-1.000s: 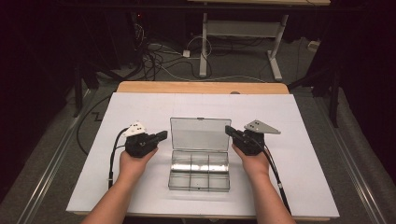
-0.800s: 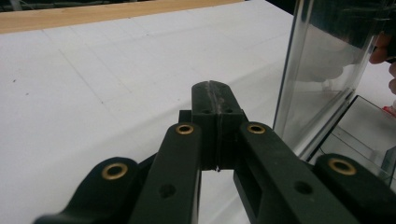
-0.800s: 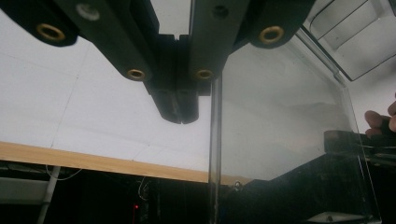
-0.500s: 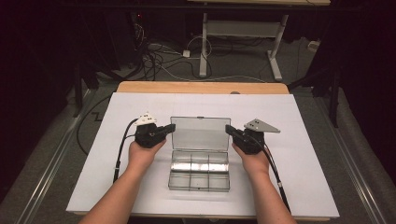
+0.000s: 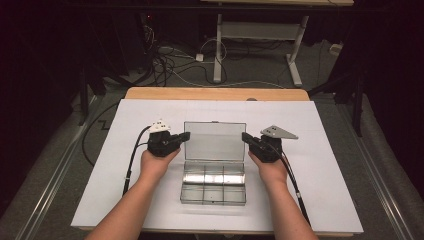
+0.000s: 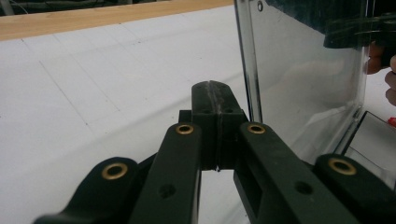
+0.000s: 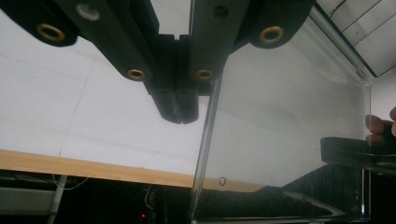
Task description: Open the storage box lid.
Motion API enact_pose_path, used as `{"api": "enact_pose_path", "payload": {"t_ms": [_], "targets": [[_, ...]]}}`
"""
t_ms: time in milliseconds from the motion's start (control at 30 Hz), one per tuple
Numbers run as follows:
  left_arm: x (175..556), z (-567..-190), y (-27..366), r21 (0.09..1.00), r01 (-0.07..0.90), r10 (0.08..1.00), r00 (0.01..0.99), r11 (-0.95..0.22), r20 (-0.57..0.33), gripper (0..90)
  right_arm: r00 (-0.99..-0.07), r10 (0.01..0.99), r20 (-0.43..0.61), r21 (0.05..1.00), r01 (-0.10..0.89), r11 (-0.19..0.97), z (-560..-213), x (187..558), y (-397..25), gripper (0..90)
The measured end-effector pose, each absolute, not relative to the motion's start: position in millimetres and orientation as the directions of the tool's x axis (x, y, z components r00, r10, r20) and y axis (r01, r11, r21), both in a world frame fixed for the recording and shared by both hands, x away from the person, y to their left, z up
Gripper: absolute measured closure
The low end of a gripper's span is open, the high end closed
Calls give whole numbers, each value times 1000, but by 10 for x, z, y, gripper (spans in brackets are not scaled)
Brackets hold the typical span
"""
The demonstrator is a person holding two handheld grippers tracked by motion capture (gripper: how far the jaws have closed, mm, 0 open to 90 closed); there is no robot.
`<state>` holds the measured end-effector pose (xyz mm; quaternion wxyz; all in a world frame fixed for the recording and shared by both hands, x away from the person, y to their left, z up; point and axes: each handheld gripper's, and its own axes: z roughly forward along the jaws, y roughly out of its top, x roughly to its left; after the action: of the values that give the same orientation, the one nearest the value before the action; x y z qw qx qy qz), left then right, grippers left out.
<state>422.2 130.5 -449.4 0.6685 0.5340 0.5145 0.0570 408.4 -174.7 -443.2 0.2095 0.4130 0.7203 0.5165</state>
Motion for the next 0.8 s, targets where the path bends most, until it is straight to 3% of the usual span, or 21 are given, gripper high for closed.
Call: {"api": "enact_pose_path", "payload": {"t_ms": [800], "targets": [[4395, -4776, 1258, 758, 528, 685, 389, 383, -616, 879, -502, 855, 128, 837, 517, 179, -4667, 4312, -1673, 900]]}}
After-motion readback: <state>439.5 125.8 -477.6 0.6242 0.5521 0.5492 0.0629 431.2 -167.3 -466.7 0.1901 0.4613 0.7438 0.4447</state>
